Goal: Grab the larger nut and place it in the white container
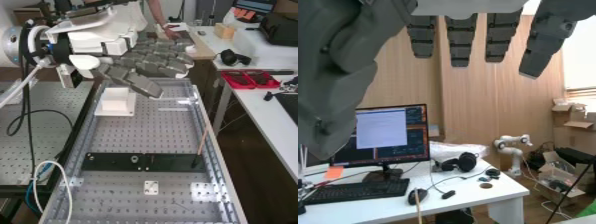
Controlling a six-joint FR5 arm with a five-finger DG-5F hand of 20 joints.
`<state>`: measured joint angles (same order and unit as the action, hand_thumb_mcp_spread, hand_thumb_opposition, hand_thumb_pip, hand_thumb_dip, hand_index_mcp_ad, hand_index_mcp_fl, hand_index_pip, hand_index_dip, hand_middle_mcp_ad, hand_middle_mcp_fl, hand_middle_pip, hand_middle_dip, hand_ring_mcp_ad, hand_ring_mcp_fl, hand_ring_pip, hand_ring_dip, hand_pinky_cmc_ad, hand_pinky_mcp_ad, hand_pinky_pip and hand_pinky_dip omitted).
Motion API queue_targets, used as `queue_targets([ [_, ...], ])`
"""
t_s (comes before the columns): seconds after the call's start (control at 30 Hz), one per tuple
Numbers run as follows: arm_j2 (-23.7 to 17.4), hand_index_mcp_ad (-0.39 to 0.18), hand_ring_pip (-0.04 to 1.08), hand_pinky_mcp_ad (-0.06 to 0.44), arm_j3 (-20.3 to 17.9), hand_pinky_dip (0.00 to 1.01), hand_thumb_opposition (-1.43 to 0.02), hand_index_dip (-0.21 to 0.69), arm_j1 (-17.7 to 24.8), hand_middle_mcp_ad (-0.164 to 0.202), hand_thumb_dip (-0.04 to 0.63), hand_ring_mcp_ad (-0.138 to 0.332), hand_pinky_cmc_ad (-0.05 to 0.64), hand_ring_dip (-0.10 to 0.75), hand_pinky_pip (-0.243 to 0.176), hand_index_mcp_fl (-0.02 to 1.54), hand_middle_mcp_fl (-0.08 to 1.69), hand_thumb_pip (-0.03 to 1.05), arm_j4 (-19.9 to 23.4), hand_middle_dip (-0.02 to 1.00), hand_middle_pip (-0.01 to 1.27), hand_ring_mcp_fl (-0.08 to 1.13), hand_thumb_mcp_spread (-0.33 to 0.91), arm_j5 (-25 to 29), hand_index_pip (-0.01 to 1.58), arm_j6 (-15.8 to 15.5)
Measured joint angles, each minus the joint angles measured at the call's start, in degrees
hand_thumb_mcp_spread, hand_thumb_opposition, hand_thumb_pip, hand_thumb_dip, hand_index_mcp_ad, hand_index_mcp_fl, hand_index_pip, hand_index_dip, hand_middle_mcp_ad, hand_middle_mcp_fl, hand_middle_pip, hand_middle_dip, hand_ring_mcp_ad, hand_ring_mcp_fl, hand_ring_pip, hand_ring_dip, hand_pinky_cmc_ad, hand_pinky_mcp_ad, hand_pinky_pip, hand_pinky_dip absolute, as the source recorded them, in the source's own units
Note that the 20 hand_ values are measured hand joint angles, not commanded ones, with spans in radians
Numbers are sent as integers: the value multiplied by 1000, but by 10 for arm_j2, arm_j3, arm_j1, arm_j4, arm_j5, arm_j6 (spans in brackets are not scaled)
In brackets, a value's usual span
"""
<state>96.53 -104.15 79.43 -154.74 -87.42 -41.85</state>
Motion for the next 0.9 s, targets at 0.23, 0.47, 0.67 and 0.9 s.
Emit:
queue_targets([
  [0.23,2,-108,94,312,5,368,-822,-188,-4,75,79,171,367,63,-110,26,3,686,-9,171,136,0,-14,-5,182,4],
  [0.47,0,-105,94,312,4,363,-822,-188,-5,75,79,171,367,63,-113,30,3,686,-11,171,136,0,-14,-9,166,9],
  [0.67,0,-105,94,312,4,360,-822,-188,-3,75,79,171,367,63,-113,26,2,686,-16,171,136,0,-12,-13,150,11],
  [0.9,-5,-98,94,312,-1,360,-822,-188,1,73,79,171,367,63,-110,31,2,686,-21,171,138,0,-12,-23,148,17],
])
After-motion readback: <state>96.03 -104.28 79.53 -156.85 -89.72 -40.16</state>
